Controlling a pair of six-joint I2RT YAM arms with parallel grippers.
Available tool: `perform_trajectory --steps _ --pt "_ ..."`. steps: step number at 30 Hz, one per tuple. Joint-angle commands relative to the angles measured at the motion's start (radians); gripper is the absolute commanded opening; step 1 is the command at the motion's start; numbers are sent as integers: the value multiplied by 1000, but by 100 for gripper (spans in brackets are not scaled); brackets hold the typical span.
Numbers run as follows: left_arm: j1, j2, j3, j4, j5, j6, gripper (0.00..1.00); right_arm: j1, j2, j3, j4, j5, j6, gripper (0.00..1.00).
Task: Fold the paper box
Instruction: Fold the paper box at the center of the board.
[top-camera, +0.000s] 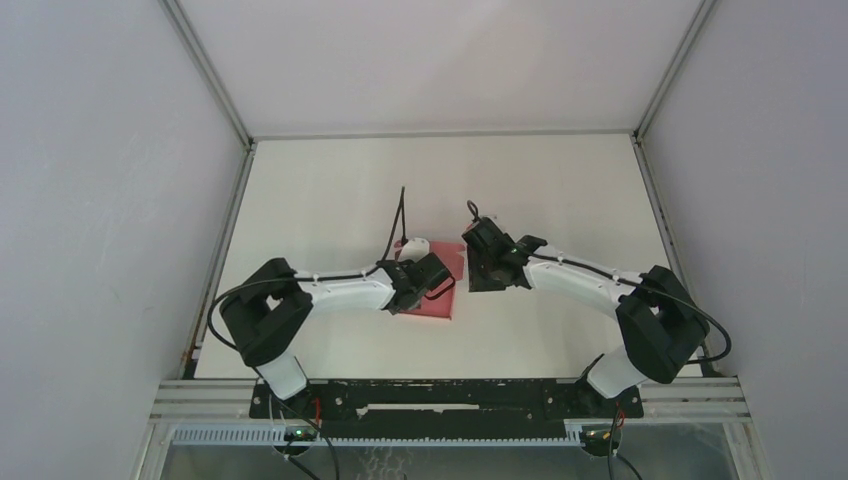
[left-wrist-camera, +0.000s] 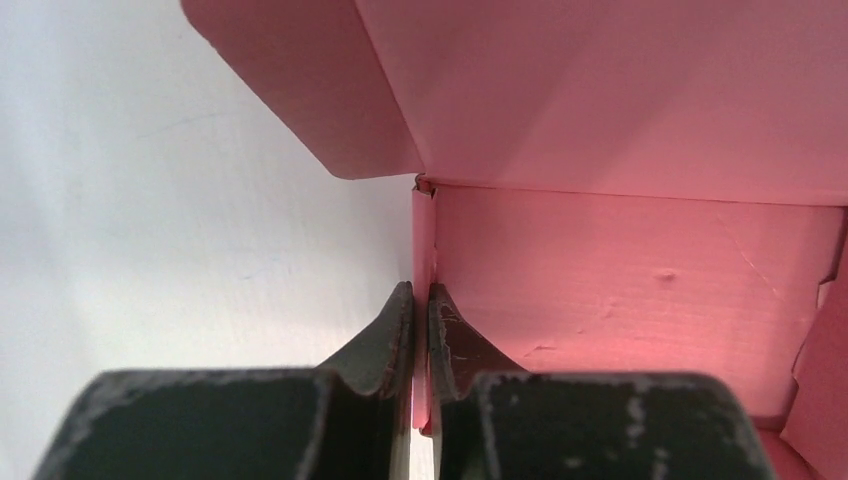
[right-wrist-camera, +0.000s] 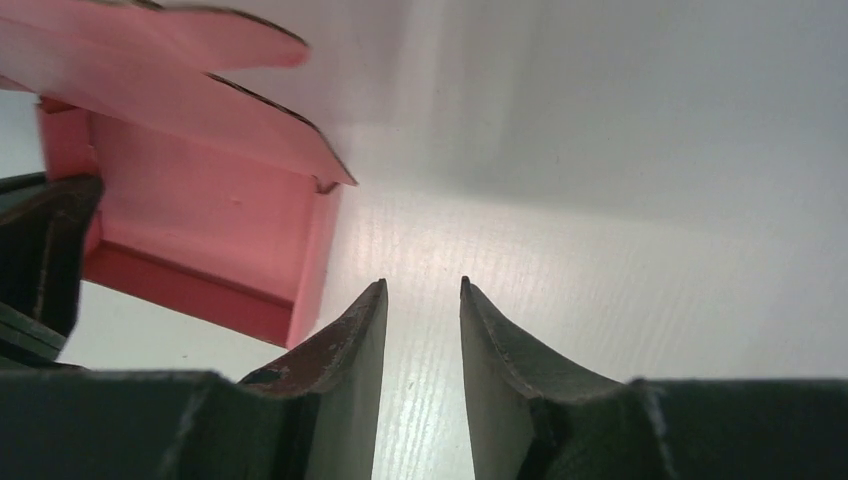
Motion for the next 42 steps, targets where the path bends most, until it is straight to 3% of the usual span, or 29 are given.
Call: perform_trajectory --steps 1,8,14,27,31,38,42 --pt "-3 47 27 -141 -68 12 8 -6 -39 -19 31 -21 -17 41" --pt "-12 60 44 -167 -99 0 10 -27 -90 -45 32 -20 -24 41" --pt "-13 60 42 -165 -102 -6 20 -43 -114 -75 38 -26 -25 41" --pt "-11 -1 -10 -58 -58 16 31 -50 -115 -94 45 -53 -30 41" --pt "-11 -25 -33 -15 -52 22 29 -50 -114 -94 48 -56 -29 42" --pt "-5 -17 -51 59 -23 41 9 -50 -118 -94 43 -57 -31 42" --pt "-5 -33 -73 83 -13 32 7 -50 -120 -94 41 -55 -34 42"
